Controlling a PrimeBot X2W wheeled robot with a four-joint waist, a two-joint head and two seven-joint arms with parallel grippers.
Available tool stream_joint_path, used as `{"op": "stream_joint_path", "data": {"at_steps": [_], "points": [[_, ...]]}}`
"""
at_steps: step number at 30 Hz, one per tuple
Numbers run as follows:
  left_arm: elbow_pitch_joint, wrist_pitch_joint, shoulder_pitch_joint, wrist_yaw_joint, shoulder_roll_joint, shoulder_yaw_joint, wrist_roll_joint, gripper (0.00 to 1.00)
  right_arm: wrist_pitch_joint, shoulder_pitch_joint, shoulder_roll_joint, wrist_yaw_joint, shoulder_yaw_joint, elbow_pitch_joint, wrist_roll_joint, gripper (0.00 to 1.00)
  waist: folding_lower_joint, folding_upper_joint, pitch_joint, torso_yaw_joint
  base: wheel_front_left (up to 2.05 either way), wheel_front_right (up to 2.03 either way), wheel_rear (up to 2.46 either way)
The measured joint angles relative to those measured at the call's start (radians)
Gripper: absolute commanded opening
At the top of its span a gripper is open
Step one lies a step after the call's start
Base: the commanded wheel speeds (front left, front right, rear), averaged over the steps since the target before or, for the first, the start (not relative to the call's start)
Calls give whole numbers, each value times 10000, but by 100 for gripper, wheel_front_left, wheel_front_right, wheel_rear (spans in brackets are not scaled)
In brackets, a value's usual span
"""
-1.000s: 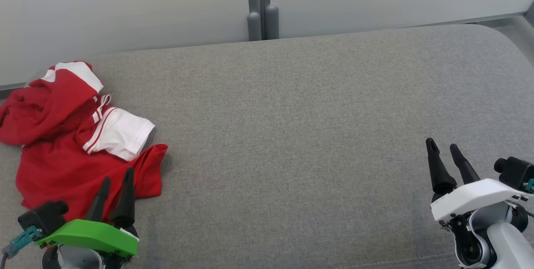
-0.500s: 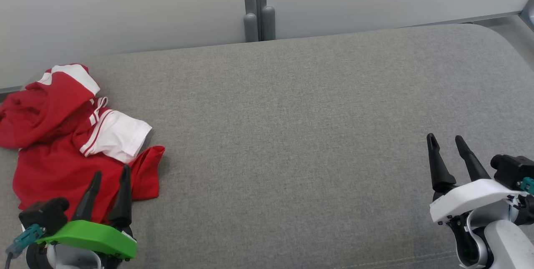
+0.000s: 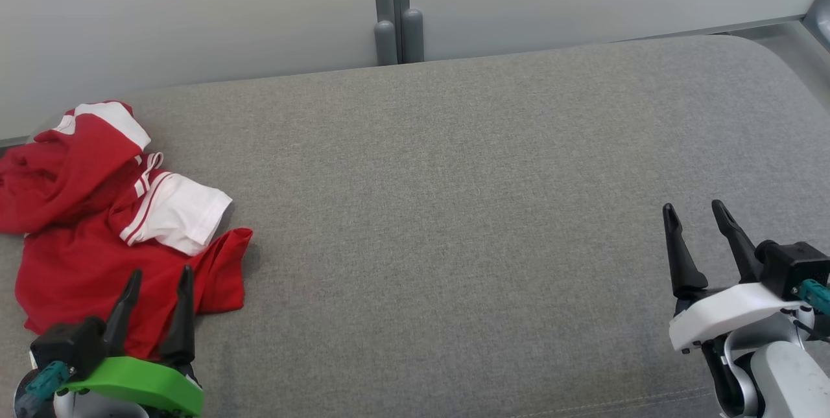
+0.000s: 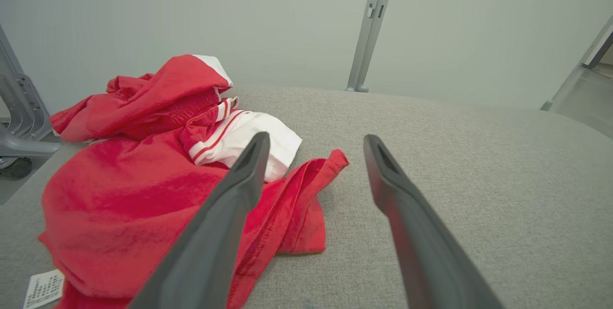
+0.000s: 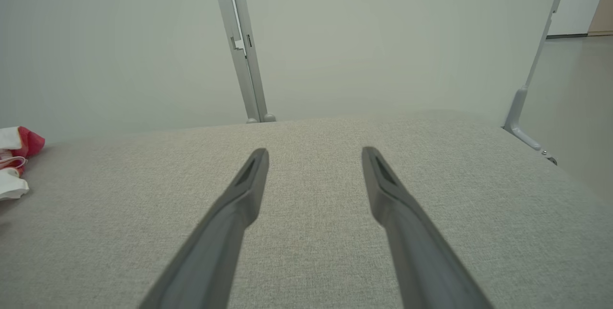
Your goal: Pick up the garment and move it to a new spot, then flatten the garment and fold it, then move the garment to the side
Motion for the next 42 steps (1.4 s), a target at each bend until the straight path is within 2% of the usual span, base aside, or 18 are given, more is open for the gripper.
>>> {"op": "stream_joint_path", "data": {"at_steps": [8, 28, 30, 35, 42], "points": [[-71, -265, 82, -75, 81, 0, 1016, 100, -295, 142, 38, 84, 4, -69, -888, 100, 0, 0, 33, -15, 0, 0, 0], [464, -265, 274, -284, -15, 48, 826, 100, -305, 216, 119, 387, -660, 25, -978, 100, 0, 0, 32, -85, 0, 0, 0], [466, -265, 245, -299, -56, -21, 832, 100, -305, 275, 77, 389, -782, -4, -1018, 100, 0, 0, 29, 1, 0, 0, 0], [414, -265, 46, -311, -178, 67, 844, 100, -305, 347, 63, 715, -579, -42, -1254, 100, 0, 0, 13, 414, 0, 0, 0], [146, -267, 290, -105, -270, 1055, 826, 100, -305, -134, 211, 1152, 347, 50, -1584, 100, 0, 0, -31, 1260, 0, 0, 0]]}}
